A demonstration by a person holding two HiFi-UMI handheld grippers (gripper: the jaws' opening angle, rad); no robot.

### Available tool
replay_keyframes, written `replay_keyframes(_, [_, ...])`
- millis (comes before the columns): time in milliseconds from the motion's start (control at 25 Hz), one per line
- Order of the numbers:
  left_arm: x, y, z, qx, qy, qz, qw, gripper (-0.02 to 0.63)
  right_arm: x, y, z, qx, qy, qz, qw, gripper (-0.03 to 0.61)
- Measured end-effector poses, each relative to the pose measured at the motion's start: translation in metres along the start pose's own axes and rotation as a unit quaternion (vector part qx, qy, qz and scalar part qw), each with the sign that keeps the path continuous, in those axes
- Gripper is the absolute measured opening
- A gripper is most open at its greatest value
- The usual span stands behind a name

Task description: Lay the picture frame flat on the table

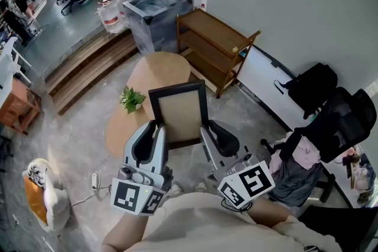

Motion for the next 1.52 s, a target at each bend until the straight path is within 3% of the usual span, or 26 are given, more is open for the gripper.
replay_keyframes(480, [0.013,0.026,-0.042,0.004,-0.01,-0.004,0.9999,0.072,-0.031,0.011,-0.038,0.014,-0.007,-0.007,1.0,0.057])
replay_keyframes(760, [0.022,0.038,-0.042,0.001,-0.015,-0.002,0.9999,0.072,-0.026,0.02,-0.052,0.018,-0.006,-0.006,1.0,0.055])
replay_keyframes(1520, [0.112,0.059,0.056,-0.032,-0.03,0.014,0.9989,0.072,0.093,0.055,-0.105,0.031,-0.005,0.033,0.999,0.055])
Point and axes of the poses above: the fingertips, and each gripper's own axes: x forward along the fingers, z to its left, y out of its underside, the point moved 6 cm from there along -x, backward along the fingers, and after that the axes turned 8 degrees about -x, right-handed, at the moved point
